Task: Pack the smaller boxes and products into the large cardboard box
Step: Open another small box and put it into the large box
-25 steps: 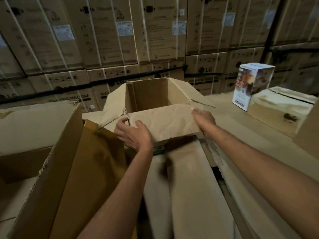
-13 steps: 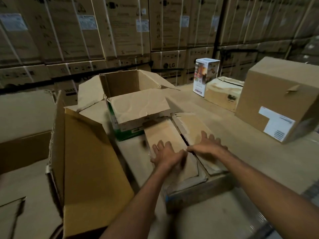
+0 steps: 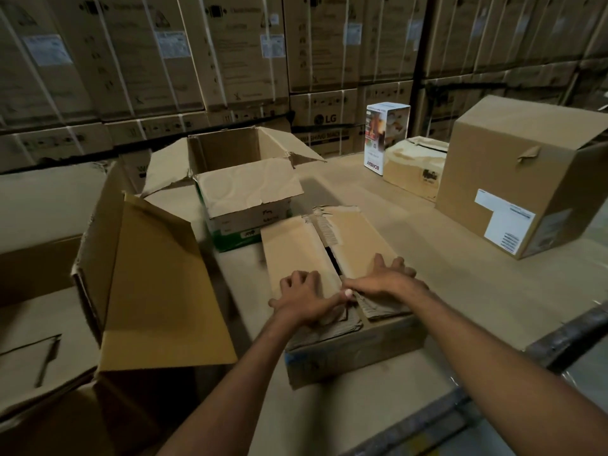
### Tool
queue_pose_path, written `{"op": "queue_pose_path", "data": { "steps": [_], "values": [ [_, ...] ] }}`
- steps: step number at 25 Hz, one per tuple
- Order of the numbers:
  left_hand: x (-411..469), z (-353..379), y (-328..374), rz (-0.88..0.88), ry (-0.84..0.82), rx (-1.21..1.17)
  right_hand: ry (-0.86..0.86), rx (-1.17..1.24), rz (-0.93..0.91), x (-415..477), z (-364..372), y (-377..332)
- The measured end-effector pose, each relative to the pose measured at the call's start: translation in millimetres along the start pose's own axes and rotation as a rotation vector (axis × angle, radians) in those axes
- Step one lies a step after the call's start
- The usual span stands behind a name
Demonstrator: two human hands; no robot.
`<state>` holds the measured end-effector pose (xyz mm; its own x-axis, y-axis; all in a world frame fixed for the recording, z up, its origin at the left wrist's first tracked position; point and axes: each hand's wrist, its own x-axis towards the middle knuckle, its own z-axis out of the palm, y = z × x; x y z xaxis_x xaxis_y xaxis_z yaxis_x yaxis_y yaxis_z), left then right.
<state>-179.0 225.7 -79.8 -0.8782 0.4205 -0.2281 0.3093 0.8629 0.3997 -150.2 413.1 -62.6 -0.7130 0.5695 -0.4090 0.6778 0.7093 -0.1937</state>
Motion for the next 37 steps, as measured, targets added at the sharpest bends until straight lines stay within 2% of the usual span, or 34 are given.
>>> {"op": "queue_pose_path", "data": {
  "steps": [6, 10, 12, 15, 18, 20, 22, 25, 28, 30, 34, 36, 37],
  "values": [
    [-32.1, 29.4, 43.8, -0.017, -0.017, 0.036, -0.116, 0.041, -0.068, -4.3, -20.3, 50.9],
    [-38.5, 41.7, 77.4, 0.118, 0.044, -0.058, -0.101, 0.186, -0.156, -19.0, -34.8, 63.0],
    [-35.8, 46.4, 98.3, 0.235, 0.130, -0.215, 0.029, 0.300, -0.285, -29.9, -46.3, 66.2],
    [-28.4, 48.1, 130.4, 0.404, 0.126, -0.309, 0.293, 0.351, -0.380, -42.5, -77.5, 85.2],
    [-26.5, 56.5, 172.5, 0.550, 0.080, -0.254, 0.574, 0.156, -0.268, -42.0, -99.6, 119.5],
    [-27.7, 70.1, 194.6, 0.599, 0.016, -0.126, 0.689, 0.007, -0.169, -37.7, -95.8, 144.7],
    [-27.5, 88.0, 204.7, 0.596, -0.031, 0.027, 0.671, -0.102, -0.114, -26.5, -81.0, 171.9],
    [-25.9, 103.2, 199.2, 0.597, -0.016, 0.133, 0.471, -0.164, -0.098, -7.9, -45.6, 195.7],
    [-21.5, 102.6, 187.4, 0.624, -0.003, 0.165, 0.248, 0.025, -0.229, -2.4, -13.2, 194.6],
    [-21.7, 89.5, 179.7, 0.624, 0.062, 0.177, 0.268, 0.140, -0.256, -3.0, -13.3, 185.1],
    [-25.2, 53.1, 141.1, 0.556, 0.391, 0.174, 0.369, 0.234, -0.368, -5.9, -35.0, 138.5],
    [-25.5, 40.3, 117.4, 0.432, 0.421, 0.211, 0.383, 0.240, -0.333, -3.3, -38.1, 114.2],
    [-26.6, 36.3, 107.5, 0.364, 0.417, 0.235, 0.388, 0.238, -0.258, 2.9, -38.8, 107.3]
  ]
}}
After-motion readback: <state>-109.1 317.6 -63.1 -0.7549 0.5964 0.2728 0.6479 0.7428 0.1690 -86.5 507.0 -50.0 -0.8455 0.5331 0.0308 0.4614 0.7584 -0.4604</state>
